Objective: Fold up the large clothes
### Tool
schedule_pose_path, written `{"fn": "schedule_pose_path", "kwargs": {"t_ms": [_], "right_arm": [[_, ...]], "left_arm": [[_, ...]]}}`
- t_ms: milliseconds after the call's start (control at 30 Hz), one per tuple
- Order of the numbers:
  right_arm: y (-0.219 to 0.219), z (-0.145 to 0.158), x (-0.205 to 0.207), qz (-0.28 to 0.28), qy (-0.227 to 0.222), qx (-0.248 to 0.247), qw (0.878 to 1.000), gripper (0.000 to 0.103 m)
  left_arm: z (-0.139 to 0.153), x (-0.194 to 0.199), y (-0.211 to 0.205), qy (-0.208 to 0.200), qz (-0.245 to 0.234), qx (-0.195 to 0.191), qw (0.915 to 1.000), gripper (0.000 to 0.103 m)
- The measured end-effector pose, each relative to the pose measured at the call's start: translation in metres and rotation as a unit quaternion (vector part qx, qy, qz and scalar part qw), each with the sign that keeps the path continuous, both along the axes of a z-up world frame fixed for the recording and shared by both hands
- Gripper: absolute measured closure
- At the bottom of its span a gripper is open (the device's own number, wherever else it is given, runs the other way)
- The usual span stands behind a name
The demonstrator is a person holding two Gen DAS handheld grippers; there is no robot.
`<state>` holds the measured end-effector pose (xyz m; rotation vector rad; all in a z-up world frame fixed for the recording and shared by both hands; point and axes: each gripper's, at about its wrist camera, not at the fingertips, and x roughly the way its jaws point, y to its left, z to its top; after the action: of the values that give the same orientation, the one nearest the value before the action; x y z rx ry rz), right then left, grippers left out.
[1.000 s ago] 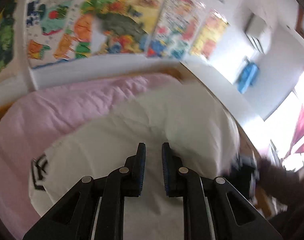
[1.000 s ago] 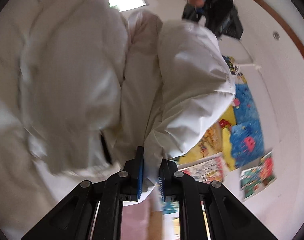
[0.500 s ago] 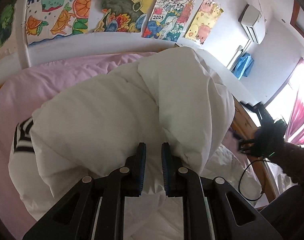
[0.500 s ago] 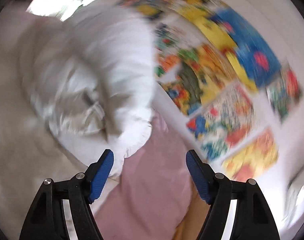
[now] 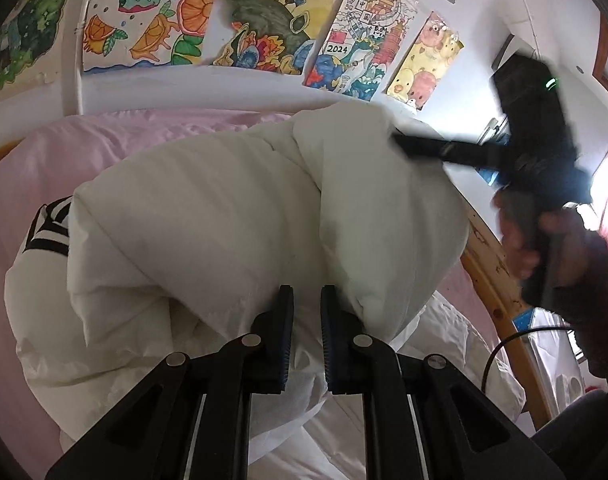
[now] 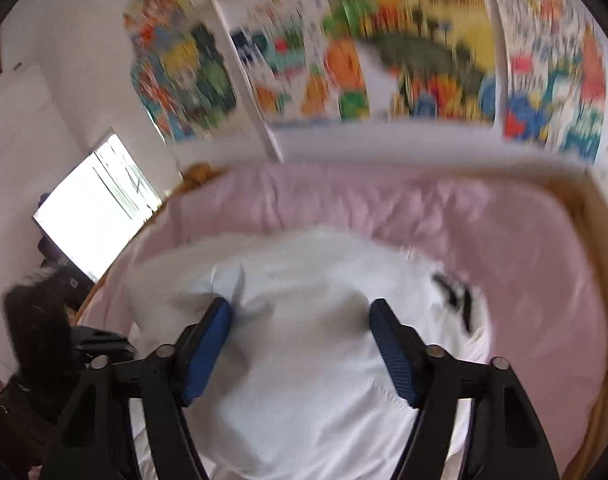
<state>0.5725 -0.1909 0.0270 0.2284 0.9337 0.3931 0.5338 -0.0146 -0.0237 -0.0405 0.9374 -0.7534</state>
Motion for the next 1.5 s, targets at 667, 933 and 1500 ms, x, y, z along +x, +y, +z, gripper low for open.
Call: {"fn": "schedule_pose_path", "kwargs": {"t_ms": [667, 933, 1500], "right_arm": [[0.033, -0.078, -0.085, 0.016, -0.136, -0.121, 0.983, 0.044], [0.009, -0.093, -0.069, -0.037, -0.095, -0.069, 0.992, 0.042], [0.026, -0.167, -0.05, -0.045, -0.082, -0.087, 0.992, 0.042]], "left_arm": [[0.001, 0.037, 0.001, 0.026, 0.099, 0.08, 0.9915, 0.092], [-0.028, 0.031, 0.001, -0.028, 0.089, 0.089, 0.9917, 0.092], [-0.091, 0.043, 0.015, -0.068, 0.079, 0.062, 0.9926, 0.094]]}}
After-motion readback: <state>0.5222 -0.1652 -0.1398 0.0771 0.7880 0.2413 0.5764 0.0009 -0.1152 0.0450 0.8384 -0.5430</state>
